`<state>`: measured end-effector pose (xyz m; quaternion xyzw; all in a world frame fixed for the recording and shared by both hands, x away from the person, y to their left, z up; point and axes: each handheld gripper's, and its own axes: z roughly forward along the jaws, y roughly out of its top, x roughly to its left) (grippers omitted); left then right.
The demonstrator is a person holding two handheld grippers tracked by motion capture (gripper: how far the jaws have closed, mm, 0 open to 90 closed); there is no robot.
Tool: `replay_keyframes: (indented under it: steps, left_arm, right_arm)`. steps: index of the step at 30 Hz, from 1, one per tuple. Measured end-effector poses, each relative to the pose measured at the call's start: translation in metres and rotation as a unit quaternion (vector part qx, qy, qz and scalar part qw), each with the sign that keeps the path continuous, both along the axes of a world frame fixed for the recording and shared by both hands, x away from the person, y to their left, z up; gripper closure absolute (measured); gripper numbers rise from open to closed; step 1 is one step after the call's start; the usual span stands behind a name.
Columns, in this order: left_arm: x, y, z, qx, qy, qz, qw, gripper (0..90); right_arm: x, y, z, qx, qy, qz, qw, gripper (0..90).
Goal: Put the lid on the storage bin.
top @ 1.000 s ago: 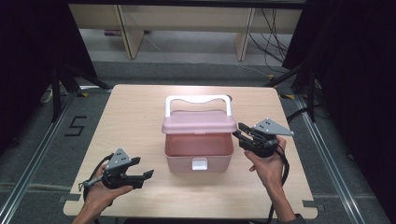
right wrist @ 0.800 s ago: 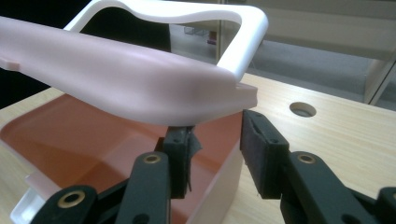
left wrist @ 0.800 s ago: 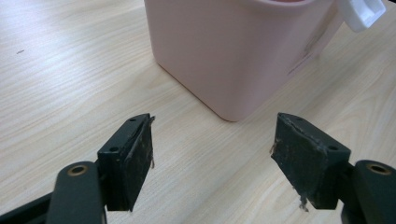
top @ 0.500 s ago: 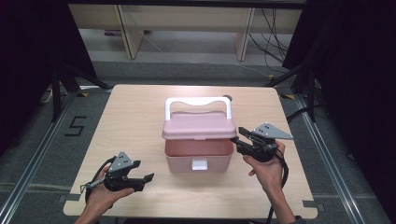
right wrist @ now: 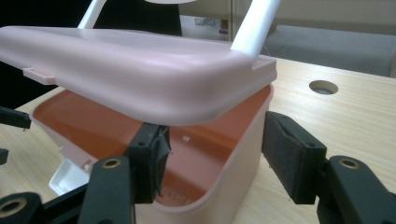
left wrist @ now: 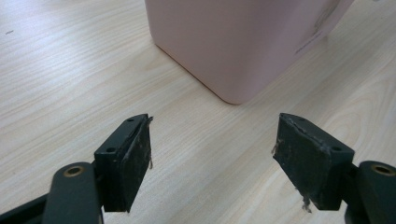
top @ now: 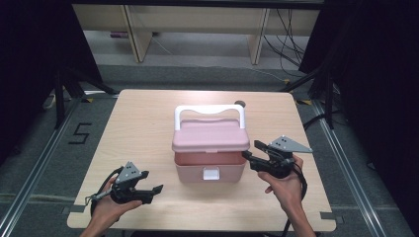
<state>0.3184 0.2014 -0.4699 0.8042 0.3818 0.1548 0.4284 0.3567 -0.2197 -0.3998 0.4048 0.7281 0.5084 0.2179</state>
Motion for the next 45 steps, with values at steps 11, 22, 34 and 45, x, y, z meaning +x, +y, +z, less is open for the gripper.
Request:
replay_keyframes:
  steps: [11,22,34,45]
  left_arm:
    - [0.0,0.003,-0.001,0.012,0.005,-0.009,0.9999,26.5]
    - [-0.001,0.003,-0.002,-0.003,0.001,0.002,1.0,26.5]
    - [-0.003,0.005,-0.003,-0.011,0.001,0.011,0.9999,26.5]
    - [-0.007,0.008,-0.004,0.016,-0.008,0.005,0.9998,24.3]
  right_arm:
    - [-0.012,0.003,0.0,0.013,0.022,0.017,0.9995,41.1]
    - [-0.022,0.001,-0.003,0.015,0.008,0.021,0.9996,40.8]
    - [-0.031,-0.003,-0.014,0.008,0.026,0.024,0.9994,40.2]
    - [-0.035,-0.007,-0.031,0.034,0.055,0.014,0.9978,26.8]
